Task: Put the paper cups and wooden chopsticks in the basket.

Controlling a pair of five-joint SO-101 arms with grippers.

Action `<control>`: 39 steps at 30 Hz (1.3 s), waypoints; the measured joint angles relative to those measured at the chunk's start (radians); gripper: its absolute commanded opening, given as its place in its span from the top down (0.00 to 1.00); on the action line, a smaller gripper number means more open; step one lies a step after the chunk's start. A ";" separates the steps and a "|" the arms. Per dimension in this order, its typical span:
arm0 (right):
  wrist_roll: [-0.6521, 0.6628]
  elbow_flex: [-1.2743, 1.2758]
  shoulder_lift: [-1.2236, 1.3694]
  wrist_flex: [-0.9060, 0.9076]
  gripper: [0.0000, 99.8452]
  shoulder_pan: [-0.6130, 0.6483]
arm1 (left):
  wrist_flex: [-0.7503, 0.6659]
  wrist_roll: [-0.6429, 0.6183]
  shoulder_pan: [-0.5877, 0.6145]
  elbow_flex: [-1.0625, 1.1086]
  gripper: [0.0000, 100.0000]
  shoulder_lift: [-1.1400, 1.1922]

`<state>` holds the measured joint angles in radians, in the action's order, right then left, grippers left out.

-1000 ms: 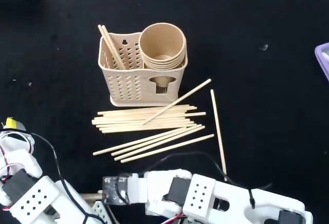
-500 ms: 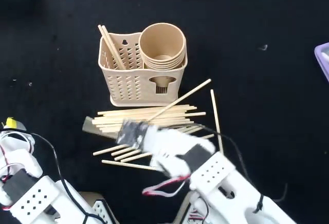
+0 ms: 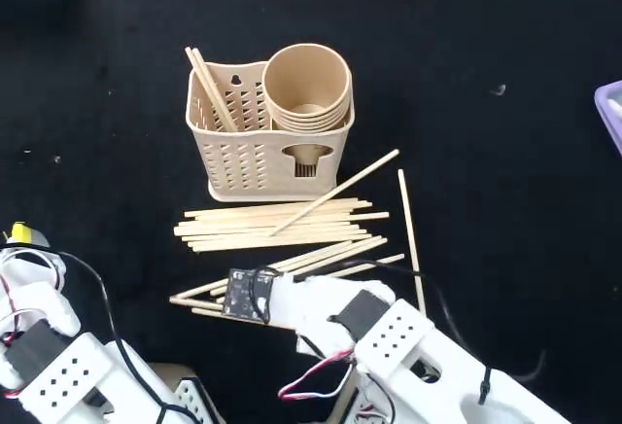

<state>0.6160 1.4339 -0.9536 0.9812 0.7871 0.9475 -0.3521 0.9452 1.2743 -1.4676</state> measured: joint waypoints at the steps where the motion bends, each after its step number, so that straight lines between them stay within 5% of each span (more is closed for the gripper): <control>1: 0.000 0.000 0.000 0.006 0.89 0.005 | 0.000 0.000 0.000 0.000 0.78 0.000; 4: 0.000 -0.006 -0.002 0.051 0.79 0.011 | 0.000 0.000 0.000 0.000 0.78 0.000; 16: -0.077 -0.149 0.000 0.189 0.80 0.095 | 0.000 0.000 0.000 0.000 0.78 0.000; 39: -0.097 0.025 0.000 -0.011 0.88 0.169 | 0.000 0.000 0.000 0.000 0.78 0.000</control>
<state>0.5194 1.4584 -0.9536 0.9705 0.9559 0.9475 -0.3521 0.9452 1.2743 -1.4676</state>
